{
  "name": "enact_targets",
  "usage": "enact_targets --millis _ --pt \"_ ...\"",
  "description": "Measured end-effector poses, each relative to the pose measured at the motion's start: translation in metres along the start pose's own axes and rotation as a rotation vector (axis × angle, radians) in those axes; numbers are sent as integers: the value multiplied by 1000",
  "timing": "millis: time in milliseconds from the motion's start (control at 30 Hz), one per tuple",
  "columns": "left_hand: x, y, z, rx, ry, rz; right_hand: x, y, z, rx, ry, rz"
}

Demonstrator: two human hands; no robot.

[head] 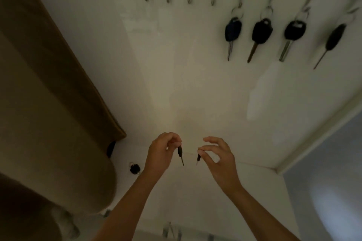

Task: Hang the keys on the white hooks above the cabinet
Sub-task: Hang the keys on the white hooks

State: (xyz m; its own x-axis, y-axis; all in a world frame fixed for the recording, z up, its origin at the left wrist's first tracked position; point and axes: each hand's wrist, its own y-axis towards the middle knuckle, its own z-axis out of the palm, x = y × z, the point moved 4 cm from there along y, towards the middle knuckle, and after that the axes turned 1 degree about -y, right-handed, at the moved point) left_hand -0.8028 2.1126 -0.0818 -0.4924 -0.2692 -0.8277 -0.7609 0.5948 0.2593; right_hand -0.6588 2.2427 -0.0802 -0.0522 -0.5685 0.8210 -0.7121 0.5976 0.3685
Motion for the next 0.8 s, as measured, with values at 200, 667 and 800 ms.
enact_targets --millis 200,667,800 --pt "-36 38 -57 -26 -237 -4 64 36 8 -110 -4 -160" --pt "-140 90 -145 -49 -429 307 178 101 -17 -317 -176 -464" --pt "-170 99 -155 -49 -416 399 199 111 -29 -391 -237 -533"
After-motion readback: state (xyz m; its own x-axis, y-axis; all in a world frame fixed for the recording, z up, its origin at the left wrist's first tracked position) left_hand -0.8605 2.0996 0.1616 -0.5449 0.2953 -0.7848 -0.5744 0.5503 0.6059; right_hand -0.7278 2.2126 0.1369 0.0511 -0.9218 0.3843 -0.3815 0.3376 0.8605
